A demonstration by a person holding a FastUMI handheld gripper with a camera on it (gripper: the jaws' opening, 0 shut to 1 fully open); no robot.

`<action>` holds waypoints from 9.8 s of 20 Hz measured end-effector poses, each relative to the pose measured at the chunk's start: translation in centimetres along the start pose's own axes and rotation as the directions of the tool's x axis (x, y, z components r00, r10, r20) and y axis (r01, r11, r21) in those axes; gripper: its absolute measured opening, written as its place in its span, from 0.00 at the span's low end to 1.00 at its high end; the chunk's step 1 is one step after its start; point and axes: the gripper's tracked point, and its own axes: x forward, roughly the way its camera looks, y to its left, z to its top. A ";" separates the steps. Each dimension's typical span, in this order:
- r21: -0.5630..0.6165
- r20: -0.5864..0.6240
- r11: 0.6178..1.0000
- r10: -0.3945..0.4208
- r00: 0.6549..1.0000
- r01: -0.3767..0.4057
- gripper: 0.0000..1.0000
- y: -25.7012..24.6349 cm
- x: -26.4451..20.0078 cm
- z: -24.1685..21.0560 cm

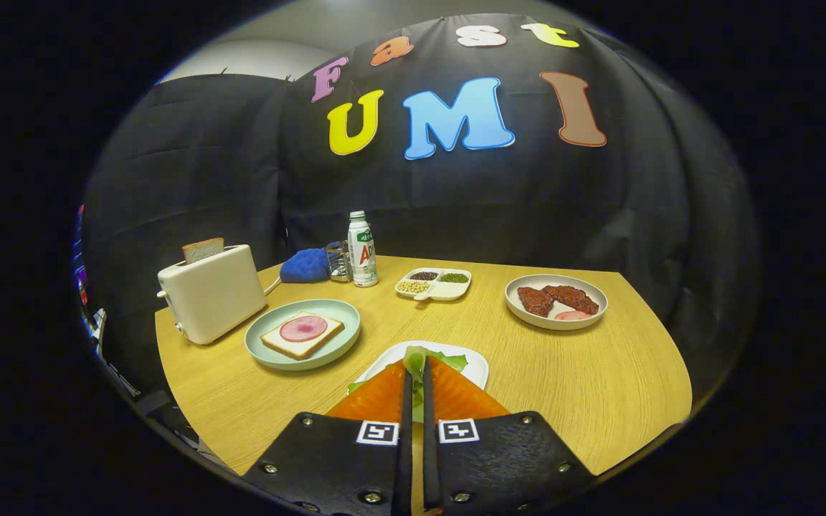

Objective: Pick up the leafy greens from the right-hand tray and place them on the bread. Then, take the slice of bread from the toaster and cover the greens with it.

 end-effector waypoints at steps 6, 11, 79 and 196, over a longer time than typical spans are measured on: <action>-0.016 0.045 1.000 0.007 0.999 -0.006 0.06 1.3 0.1 2.8; -0.037 0.059 0.999 0.034 0.998 -0.032 0.06 3.1 1.2 4.5; 0.050 -0.148 0.959 0.283 0.948 -0.278 0.01 14.6 10.0 1.9; 0.120 0.098 0.986 -0.126 0.987 0.114 0.06 23.9 14.9 5.6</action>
